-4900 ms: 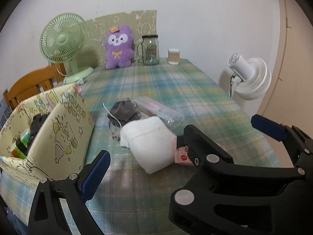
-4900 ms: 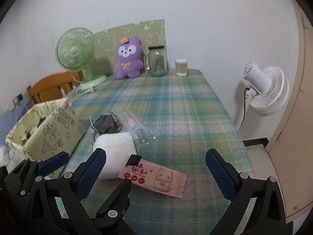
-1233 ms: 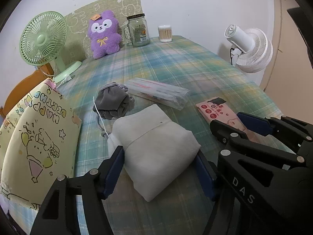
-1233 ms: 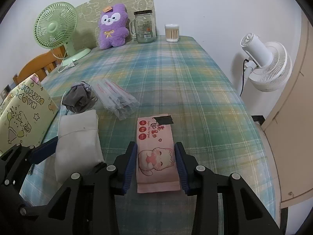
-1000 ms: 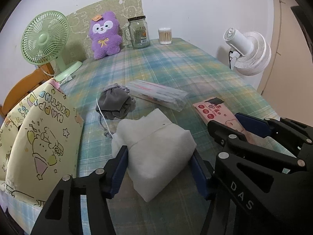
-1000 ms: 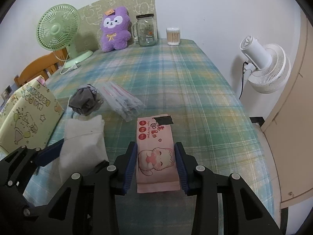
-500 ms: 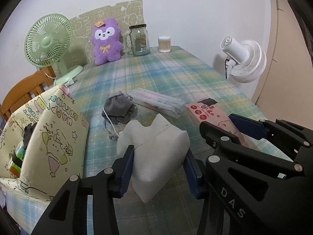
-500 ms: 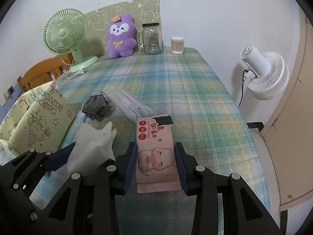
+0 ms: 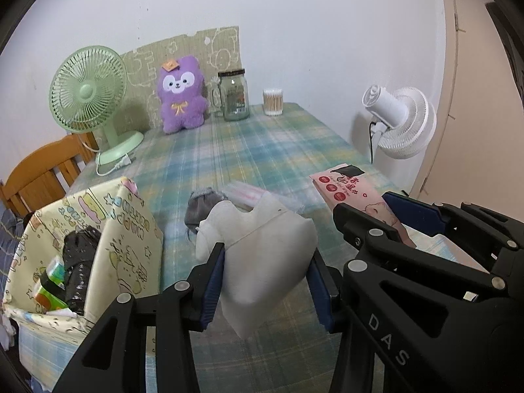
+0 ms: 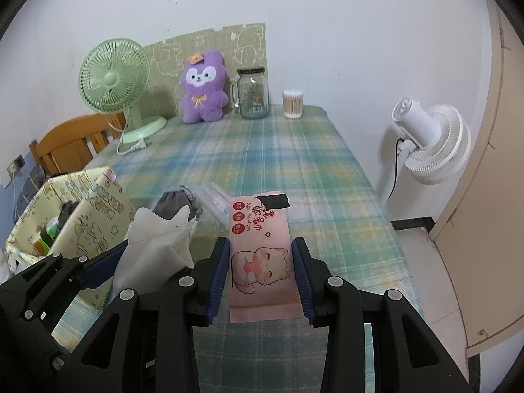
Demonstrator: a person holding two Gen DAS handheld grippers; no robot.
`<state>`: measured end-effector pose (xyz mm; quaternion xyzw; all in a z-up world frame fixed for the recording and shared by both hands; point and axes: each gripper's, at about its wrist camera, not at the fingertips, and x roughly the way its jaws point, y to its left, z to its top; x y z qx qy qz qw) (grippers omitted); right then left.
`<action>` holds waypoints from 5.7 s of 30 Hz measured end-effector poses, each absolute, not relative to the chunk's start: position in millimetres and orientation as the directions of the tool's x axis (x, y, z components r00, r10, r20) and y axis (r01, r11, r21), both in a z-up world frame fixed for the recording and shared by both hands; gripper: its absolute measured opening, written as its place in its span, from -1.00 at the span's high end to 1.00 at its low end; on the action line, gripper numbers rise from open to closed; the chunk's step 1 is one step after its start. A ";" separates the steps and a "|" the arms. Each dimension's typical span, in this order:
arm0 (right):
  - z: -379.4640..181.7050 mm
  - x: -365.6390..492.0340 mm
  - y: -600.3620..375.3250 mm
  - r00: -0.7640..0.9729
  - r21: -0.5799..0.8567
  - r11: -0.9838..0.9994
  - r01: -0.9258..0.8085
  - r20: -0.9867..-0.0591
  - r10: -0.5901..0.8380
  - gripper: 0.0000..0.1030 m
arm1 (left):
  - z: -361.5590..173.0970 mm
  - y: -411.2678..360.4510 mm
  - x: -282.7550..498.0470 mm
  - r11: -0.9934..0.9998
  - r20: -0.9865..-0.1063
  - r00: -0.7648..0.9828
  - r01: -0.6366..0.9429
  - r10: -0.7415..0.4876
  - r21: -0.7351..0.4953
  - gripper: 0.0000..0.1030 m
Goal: Organize soft objects
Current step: 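Lift the white pad with the left tool while the right tool carries the pink pack toward the box, then lower the white pad into the box with the left tool while the right tool drops the pink pack in, then withdraw both tools from the box toward the grey pouch and clear bag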
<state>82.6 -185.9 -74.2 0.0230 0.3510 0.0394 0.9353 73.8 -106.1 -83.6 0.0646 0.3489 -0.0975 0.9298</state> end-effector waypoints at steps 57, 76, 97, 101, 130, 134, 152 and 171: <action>21.6 67.2 -88.9 0.851 0.053 0.990 -0.130 -0.506 0.139 0.19 | 1.4 -13.7 53.6 0.984 -0.504 0.859 0.156 -0.093 0.084 0.05; 13.1 84.6 -33.3 0.839 0.029 0.983 -0.180 -0.518 0.169 0.18 | -9.0 38.3 64.9 0.992 -0.506 0.862 0.093 -0.039 0.081 0.03; -16.2 110.6 21.0 0.776 0.022 0.960 -0.280 -0.583 0.239 0.18 | -40.7 95.6 95.4 0.998 -0.574 0.818 -0.003 0.035 0.058 -0.01; -26.2 117.0 27.0 0.759 0.030 0.956 -0.291 -0.602 0.249 0.18 | -49.1 101.2 102.3 0.998 -0.588 0.807 -0.012 0.049 0.067 -0.10; -65.8 140.5 44.9 0.667 0.064 0.935 -0.349 -0.684 0.295 -0.55 | -78.2 114.8 106.1 1.000 -0.653 0.757 0.023 -0.024 -0.010 -0.85; -63.3 135.7 39.4 0.673 0.064 0.938 -0.340 -0.681 0.291 -0.59 | -76.5 110.4 101.5 1.000 -0.649 0.760 0.028 -0.028 -0.010 -0.85; -34.8 101.3 -0.4 0.742 0.064 0.945 -0.322 -0.603 0.293 -0.69 | -47.3 76.6 76.5 0.999 -0.615 0.788 0.026 -0.008 0.020 -0.85; -6.2 72.4 -54.9 0.807 0.061 0.957 -0.283 -0.524 0.272 -0.81 | -20.7 27.1 54.9 0.999 -0.566 0.825 0.028 -0.013 0.018 -0.85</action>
